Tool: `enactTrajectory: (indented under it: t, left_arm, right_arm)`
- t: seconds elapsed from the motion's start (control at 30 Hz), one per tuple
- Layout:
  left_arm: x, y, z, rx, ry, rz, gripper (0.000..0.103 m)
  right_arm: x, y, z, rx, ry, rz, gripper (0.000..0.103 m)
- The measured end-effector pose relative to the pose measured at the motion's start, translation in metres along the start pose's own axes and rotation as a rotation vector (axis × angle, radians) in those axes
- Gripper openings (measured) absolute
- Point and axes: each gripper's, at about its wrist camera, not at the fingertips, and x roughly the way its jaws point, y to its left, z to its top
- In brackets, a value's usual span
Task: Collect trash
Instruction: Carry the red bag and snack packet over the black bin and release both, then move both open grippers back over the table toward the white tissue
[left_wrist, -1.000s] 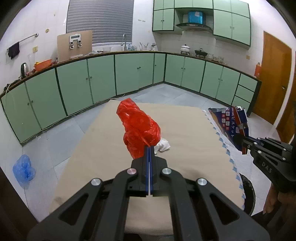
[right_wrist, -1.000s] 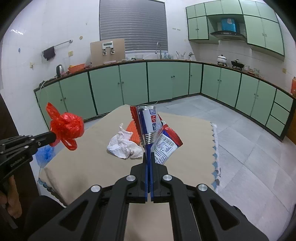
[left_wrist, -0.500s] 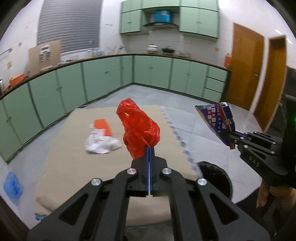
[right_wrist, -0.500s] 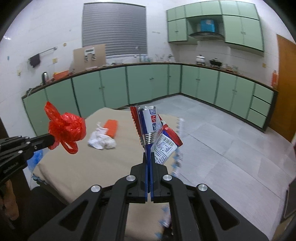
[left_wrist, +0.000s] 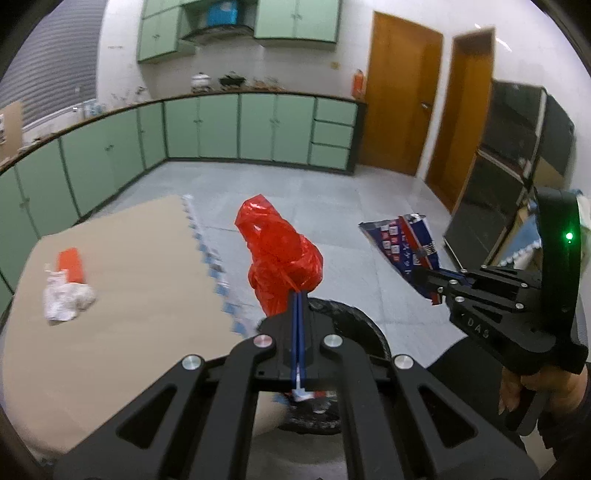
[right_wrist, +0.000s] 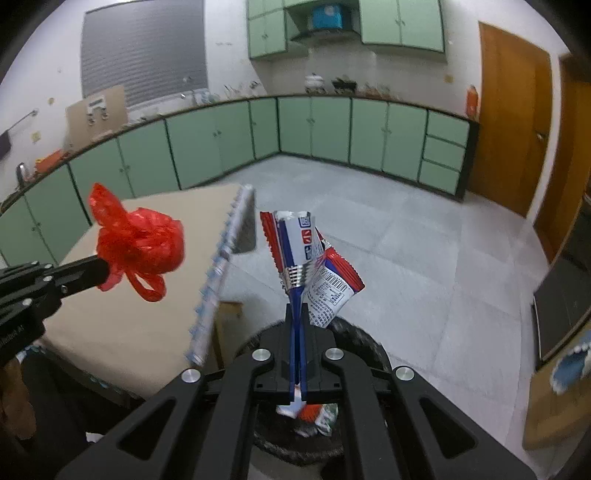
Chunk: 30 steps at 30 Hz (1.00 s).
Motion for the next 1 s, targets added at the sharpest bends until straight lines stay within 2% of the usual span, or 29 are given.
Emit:
enactTrajectory:
  t: [0.2, 0.37, 0.47, 0.67, 0.7, 0.73, 0.77, 0.8, 0.83, 1.0]
  left_arm:
    - [0.045, -0.024, -0.016, 0.034, 0.060, -0.037, 0.000]
    - [0.092, -0.033, -0.028, 0.061, 0.115, -0.036, 0.000]
    - [0.117, -0.029, -0.036, 0.064, 0.154, -0.036, 0.000]
    - [0.167, -0.028, -0.051, 0.071, 0.218, -0.041, 0.000]
    - [0.171, -0.029, -0.050, 0.075, 0.219, -0.037, 0.000]
    - [0.174, -0.029, -0.050, 0.084, 0.221, -0.025, 0.003]
    - [0.177, -0.028, -0.050, 0.087, 0.223, -0.018, 0.005]
    - [0.181, -0.028, -0.051, 0.089, 0.234, -0.016, 0.009]
    - [0.186, -0.028, -0.052, 0.090, 0.245, -0.008, 0.017]
    - [0.191, -0.021, -0.054, 0.074, 0.258, 0.020, 0.019]
  right_arm:
    - [0.031, -0.022, -0.026, 0.034, 0.084, -0.007, 0.002]
    - [0.064, -0.034, -0.046, 0.047, 0.158, 0.000, 0.002]
    - [0.080, -0.042, -0.051, 0.065, 0.192, -0.001, 0.007]
    - [0.106, -0.059, -0.052, 0.102, 0.238, -0.005, 0.007]
    - [0.110, -0.061, -0.052, 0.104, 0.253, 0.001, 0.012]
    - [0.116, -0.063, -0.054, 0.115, 0.273, 0.007, 0.016]
    - [0.124, -0.065, -0.057, 0.129, 0.292, 0.019, 0.026]
    - [0.128, -0.067, -0.060, 0.137, 0.305, 0.020, 0.027]
    - [0.135, -0.067, -0.063, 0.137, 0.328, 0.014, 0.027]
    - [0.128, -0.066, -0.060, 0.124, 0.294, -0.002, 0.027]
